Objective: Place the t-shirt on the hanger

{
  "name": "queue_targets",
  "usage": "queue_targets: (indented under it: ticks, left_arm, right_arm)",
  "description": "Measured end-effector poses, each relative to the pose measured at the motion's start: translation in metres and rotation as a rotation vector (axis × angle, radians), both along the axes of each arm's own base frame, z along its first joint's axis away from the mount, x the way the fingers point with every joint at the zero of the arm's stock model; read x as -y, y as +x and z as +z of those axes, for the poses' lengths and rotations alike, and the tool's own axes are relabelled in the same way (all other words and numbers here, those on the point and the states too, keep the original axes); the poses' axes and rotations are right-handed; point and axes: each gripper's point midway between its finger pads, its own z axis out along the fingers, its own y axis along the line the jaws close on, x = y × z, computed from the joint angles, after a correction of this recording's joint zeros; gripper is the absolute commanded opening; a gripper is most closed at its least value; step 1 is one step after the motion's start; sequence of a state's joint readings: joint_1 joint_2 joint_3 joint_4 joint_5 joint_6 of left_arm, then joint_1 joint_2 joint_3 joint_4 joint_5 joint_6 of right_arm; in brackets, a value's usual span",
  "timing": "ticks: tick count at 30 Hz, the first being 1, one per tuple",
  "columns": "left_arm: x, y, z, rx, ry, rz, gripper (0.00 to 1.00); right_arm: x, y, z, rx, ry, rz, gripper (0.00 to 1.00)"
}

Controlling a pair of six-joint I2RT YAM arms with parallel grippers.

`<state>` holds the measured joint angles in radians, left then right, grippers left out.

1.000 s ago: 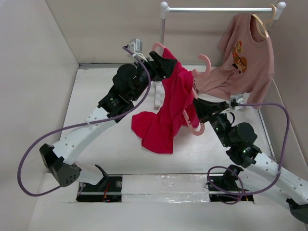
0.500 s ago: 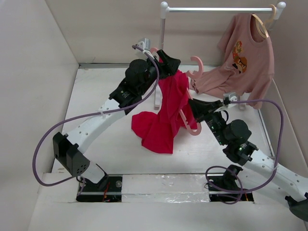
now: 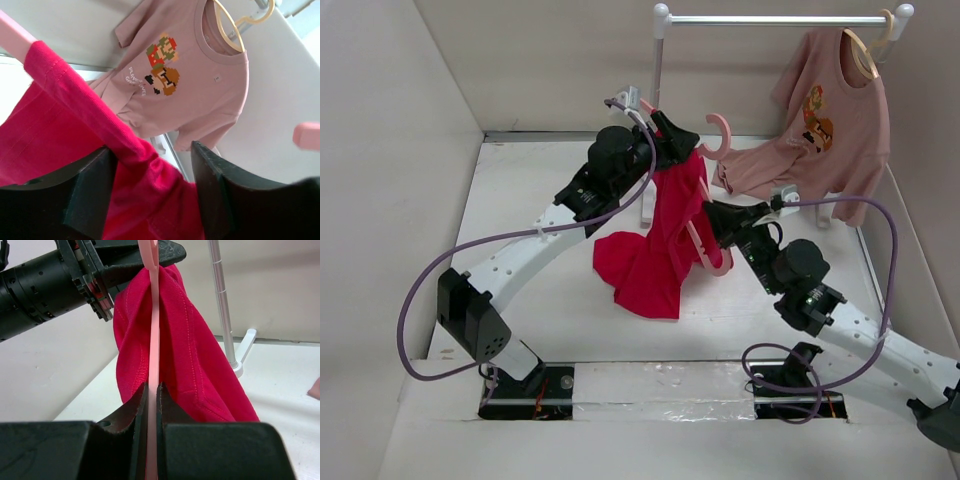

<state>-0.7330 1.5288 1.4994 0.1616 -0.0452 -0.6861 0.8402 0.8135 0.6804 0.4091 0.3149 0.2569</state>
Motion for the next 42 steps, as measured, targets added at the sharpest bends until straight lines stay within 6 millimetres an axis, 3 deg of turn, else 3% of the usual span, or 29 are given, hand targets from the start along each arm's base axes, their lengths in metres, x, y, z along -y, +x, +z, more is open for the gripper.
queue_targets:
  ticks: [5, 10, 15, 20, 24, 25, 27, 33, 37, 42]
  left_arm:
    - [0.003, -0.001, -0.002, -0.006, -0.029, -0.019, 0.43]
    - [0.002, 0.003, -0.005, 0.005, -0.055, -0.001, 0.44]
    - [0.000, 0.005, -0.025, -0.020, -0.067, 0.013, 0.50]
    - [-0.006, 0.001, -0.034, -0.023, -0.089, 0.024, 0.32]
    - [-0.009, 0.001, -0.036, -0.012, -0.090, 0.030, 0.45]
    - [-0.007, -0.002, -0.036, -0.010, -0.091, 0.014, 0.53]
    - [0.000, -0.010, -0.036, -0.008, -0.083, -0.026, 0.57]
    - [0.011, -0.024, -0.045, -0.018, -0.067, -0.099, 0.49]
    - [0.012, -0.025, -0.047, -0.020, -0.066, -0.114, 0.54]
    - [0.014, -0.028, -0.046, -0.011, -0.073, -0.136, 0.52]
  right_arm:
    - [-0.003, 0.006, 0.002, -0.002, -0.010, -0.014, 0.00]
    - [-0.013, 0.018, -0.008, -0.024, -0.029, -0.029, 0.00]
    - [-0.018, 0.027, -0.024, -0.066, -0.048, -0.047, 0.00]
    - [-0.025, 0.036, -0.037, -0.089, -0.067, -0.058, 0.00]
    - [-0.028, 0.040, -0.041, -0.090, -0.066, -0.066, 0.00]
    - [-0.027, 0.041, -0.041, -0.090, -0.065, -0.071, 0.00]
    - [-0.027, 0.042, -0.041, -0.088, -0.066, -0.078, 0.00]
    - [-0.028, 0.041, -0.032, -0.060, -0.071, -0.066, 0.00]
    - [-0.031, 0.039, -0.033, -0.045, -0.097, -0.051, 0.00]
    - [-0.034, 0.033, -0.030, -0.034, -0.108, -0.057, 0.00]
